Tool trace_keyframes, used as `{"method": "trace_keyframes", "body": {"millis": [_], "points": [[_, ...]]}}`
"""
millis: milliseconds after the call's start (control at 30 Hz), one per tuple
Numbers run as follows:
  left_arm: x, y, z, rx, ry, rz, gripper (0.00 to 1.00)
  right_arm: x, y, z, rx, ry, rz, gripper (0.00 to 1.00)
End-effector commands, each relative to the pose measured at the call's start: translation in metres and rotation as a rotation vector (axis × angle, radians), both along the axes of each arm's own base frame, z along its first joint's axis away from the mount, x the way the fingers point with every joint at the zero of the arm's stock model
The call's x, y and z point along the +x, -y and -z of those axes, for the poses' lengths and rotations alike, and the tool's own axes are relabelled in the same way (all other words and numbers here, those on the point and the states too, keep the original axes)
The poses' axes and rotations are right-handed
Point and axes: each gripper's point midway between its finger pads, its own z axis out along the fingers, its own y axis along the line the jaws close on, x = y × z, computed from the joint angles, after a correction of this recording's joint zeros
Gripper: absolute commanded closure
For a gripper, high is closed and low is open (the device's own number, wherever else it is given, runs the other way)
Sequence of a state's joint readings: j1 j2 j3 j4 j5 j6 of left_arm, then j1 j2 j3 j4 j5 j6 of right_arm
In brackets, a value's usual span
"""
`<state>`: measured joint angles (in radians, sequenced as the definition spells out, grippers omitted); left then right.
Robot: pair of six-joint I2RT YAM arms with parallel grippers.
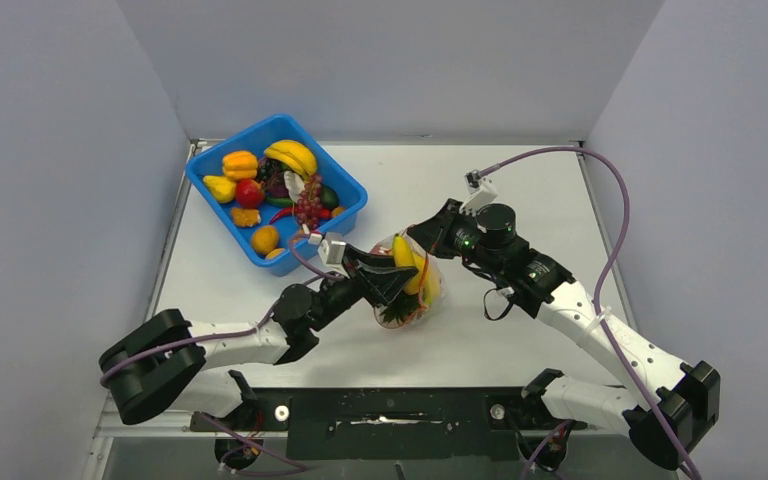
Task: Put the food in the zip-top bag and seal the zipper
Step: Place the fake fruit in the zipper food storage bag.
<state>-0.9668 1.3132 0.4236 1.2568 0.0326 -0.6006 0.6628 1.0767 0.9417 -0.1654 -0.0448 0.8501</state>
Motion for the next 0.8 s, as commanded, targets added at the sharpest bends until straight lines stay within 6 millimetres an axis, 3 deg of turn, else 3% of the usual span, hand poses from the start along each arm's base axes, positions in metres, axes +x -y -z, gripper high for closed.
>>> {"method": "trace_keyframes", "body": {"millis": [0, 67, 167, 267, 400, 567, 700, 767], "points": [[-0.005, -0.008, -0.021, -0.160, -0.007, 0.018, 0.69, 0.004, -0.007, -0.074, 0.159, 0.173, -0.002, 1.00], [-0.007, -0.006, -0.025, -0.197, -0.023, 0.044, 0.76, 0.004, -0.007, -0.076, 0.162, 0.176, -0.002, 1.00], [-0.012, 0.005, -0.023, -0.175, -0.023, 0.076, 0.75, 0.005, -0.008, -0.076, 0.162, 0.177, -0.002, 1.00], [-0.012, 0.006, -0.014, -0.145, -0.036, 0.053, 0.64, 0.007, -0.008, -0.077, 0.159, 0.180, 0.003, 1.00], [-0.017, -0.003, -0.018, -0.131, -0.023, 0.037, 0.52, 0.011, -0.004, -0.079, 0.147, 0.187, 0.015, 1.00], [-0.012, -0.013, -0.019, -0.019, -0.039, -0.031, 0.46, 0.008, -0.004, -0.082, 0.126, 0.196, -0.014, 1.00], [-0.008, -0.029, -0.023, -0.001, -0.043, -0.097, 0.47, 0.006, -0.004, -0.081, 0.129, 0.196, -0.020, 1.00], [-0.006, -0.030, -0.025, 0.021, -0.035, -0.109, 0.53, 0.007, -0.005, -0.081, 0.133, 0.196, -0.022, 1.00]]}}
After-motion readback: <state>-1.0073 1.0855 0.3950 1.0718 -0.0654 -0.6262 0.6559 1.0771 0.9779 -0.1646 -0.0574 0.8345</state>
